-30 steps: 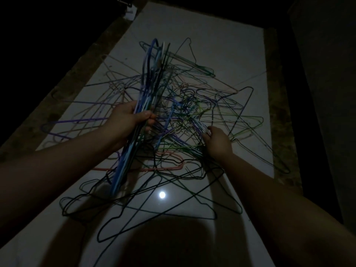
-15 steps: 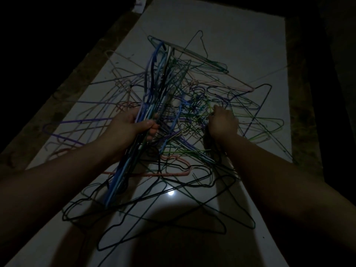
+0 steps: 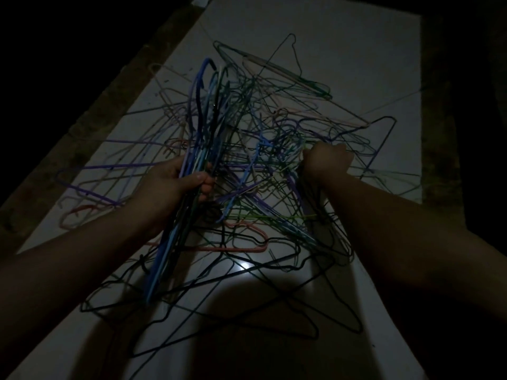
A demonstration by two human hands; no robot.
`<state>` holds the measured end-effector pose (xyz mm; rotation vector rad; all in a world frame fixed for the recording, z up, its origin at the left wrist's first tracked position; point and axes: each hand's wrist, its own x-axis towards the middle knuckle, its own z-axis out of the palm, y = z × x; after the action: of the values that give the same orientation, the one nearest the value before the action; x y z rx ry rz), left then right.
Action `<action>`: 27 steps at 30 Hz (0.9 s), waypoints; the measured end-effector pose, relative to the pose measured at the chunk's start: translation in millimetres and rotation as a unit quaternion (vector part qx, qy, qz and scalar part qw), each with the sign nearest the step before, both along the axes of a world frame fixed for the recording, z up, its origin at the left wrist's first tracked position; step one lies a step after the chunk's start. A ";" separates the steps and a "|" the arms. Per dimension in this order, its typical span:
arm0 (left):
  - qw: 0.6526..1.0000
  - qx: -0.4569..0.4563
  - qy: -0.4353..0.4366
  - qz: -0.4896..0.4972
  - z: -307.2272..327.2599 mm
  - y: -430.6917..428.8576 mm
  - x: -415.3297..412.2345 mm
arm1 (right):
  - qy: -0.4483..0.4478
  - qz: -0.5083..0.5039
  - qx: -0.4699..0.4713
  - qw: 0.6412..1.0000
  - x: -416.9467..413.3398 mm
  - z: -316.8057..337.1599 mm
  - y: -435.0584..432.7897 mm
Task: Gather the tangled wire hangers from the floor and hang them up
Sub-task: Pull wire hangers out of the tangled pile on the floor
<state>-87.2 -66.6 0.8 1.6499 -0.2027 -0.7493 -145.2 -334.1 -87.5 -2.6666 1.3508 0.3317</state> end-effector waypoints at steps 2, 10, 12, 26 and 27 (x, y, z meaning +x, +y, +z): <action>1.000 0.000 -0.001 0.007 -0.1 0.5 1.1 | -0.006 0.010 -0.039 0.999 -0.5 4.6 -3.4; 1.000 -0.013 0.001 0.010 1.2 1.3 -0.6 | -0.020 0.064 -0.039 0.997 -11.4 -0.3 -14.9; 1.000 -0.010 0.001 0.010 2.2 1.6 -1.2 | -0.064 0.026 -0.052 0.996 -14.9 -7.0 -11.0; 0.999 0.003 -0.030 0.015 14.6 1.6 -4.6 | 0.022 0.013 0.094 0.995 -21.4 9.5 -20.4; 0.999 0.001 -0.028 0.018 14.4 1.4 -5.6 | 0.010 0.027 0.053 0.998 -23.3 12.8 -24.4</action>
<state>-92.8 -65.2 15.1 1.6733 -0.2123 -0.6776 -168.5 -358.5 -74.7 -2.6227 1.2305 0.4253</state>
